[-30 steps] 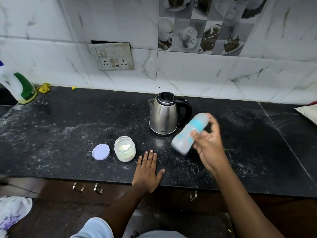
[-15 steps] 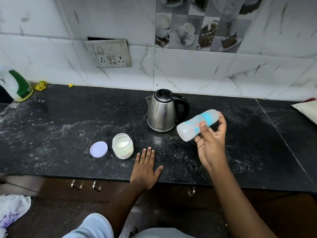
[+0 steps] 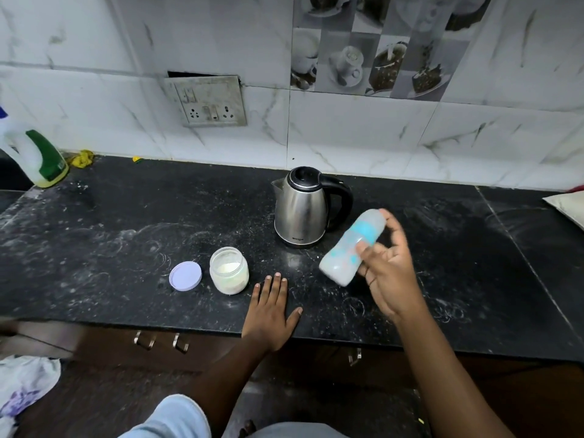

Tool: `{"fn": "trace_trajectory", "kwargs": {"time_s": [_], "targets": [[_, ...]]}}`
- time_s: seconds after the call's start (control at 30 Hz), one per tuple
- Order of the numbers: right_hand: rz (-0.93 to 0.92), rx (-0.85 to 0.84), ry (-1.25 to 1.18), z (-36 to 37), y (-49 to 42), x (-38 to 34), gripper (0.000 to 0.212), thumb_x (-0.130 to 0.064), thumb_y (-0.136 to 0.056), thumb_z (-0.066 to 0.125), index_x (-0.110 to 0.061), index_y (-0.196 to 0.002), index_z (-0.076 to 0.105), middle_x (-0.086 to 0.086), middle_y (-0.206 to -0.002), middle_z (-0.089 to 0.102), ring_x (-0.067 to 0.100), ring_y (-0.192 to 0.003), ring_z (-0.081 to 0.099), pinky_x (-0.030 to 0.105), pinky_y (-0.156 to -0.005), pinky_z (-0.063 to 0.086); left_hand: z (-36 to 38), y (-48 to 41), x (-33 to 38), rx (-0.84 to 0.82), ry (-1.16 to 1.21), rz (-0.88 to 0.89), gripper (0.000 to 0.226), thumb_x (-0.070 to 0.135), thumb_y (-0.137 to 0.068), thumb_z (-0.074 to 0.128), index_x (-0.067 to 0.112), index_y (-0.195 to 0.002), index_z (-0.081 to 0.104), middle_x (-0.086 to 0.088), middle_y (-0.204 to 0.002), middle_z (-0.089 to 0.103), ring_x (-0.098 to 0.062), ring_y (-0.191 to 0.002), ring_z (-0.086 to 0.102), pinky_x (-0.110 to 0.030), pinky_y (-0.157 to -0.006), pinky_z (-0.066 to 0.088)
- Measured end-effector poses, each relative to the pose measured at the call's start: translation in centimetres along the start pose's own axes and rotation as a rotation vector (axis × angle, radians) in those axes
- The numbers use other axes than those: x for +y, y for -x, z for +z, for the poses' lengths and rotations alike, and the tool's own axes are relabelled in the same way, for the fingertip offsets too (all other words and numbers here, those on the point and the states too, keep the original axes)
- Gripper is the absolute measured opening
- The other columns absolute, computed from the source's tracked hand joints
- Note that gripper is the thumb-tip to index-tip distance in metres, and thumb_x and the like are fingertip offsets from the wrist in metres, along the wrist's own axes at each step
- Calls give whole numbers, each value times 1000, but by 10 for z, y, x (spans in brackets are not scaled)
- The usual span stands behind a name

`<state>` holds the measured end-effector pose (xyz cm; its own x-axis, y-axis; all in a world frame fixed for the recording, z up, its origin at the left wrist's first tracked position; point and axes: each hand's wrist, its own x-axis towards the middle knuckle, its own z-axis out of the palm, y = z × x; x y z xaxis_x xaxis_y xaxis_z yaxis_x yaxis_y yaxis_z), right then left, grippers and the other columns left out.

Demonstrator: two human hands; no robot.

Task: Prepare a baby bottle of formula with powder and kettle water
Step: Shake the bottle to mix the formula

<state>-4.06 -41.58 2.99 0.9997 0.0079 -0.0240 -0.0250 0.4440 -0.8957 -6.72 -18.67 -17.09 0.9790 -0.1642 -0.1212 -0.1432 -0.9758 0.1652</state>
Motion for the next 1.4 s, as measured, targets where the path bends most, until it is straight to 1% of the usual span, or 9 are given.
{"fn": "trace_trajectory", "kwargs": {"time_s": [0.2, 0.37, 0.5, 0.63, 0.77, 0.93, 1.07, 1.23, 1.4], "targets": [[13, -151, 179, 4, -7, -6, 85, -4, -80, 84, -36, -150, 46, 19, -121, 75, 34, -111, 73, 46, -90, 62, 1, 0, 0, 6, 15, -4, 87, 69, -107, 16, 12, -171, 0, -8, -180, -7, -26, -166, -12, -46, -134, -10], [-105, 57, 22, 3, -17, -16, 86, -8, -79, 83, -34, -151, 44, 13, -124, 74, 29, -114, 72, 46, -92, 61, 1, -1, 1, 7, 5, -4, 87, 68, -107, 16, 13, -172, 0, -8, -180, -7, -25, -167, -12, -47, -134, -9], [-47, -181, 210, 0, -10, -9, 85, 1, -79, 84, -38, -147, 51, 22, -124, 73, 34, -111, 74, 48, -91, 62, 2, 0, -1, 10, 1, -3, 87, 69, -107, 14, 13, -171, -1, -8, -180, -7, -26, -167, -12, -47, -134, -9], [-168, 72, 106, -12, -19, -21, 81, 1, -84, 80, -39, -147, 49, 15, -123, 75, 27, -108, 74, 40, -85, 63, 2, -1, 0, 4, 5, 2, 87, 69, -107, 14, 12, -171, -1, -8, -180, -8, -25, -166, -13, -46, -134, -11], [-83, -199, 283, -13, -16, -19, 83, 1, -81, 82, -39, -147, 50, 18, -122, 75, 30, -110, 75, 44, -89, 63, 2, 0, -2, 4, 6, 0, 90, 71, -103, 8, 13, -171, -1, -8, -180, -7, -25, -166, -13, -45, -133, -13], [-198, 84, 88, -21, -27, -32, 81, 0, -86, 79, -34, -151, 44, 14, -121, 75, 27, -110, 72, 42, -89, 62, 2, -1, -1, 2, 13, 5, 93, 72, -100, 1, 12, -171, -2, -7, -180, -9, -25, -166, -15, -45, -133, -14], [-27, -270, 345, -16, -18, -18, 85, -3, -79, 86, -39, -147, 50, 19, -121, 75, 31, -108, 75, 45, -88, 63, 1, 0, -2, 7, 13, 2, 93, 72, -100, 3, 12, -171, -1, -8, -180, -7, -25, -166, -13, -45, -133, -14], [-160, 5, 154, -16, -25, -27, 84, -10, -78, 87, -36, -148, 48, 18, -123, 74, 30, -109, 73, 44, -89, 62, 1, 0, -1, 13, 19, 12, 93, 72, -100, 3, 12, -171, 1, -8, -180, -6, -25, -166, -13, -45, -133, -14], [2, -259, 301, -12, -18, -17, 87, -10, -77, 91, -38, -148, 49, 20, -122, 75, 33, -110, 74, 45, -89, 63, 2, 0, -2, 18, 6, 6, 92, 71, -102, 6, 12, -172, 1, -8, -180, -5, -25, -167, -12, -45, -133, -13]]}}
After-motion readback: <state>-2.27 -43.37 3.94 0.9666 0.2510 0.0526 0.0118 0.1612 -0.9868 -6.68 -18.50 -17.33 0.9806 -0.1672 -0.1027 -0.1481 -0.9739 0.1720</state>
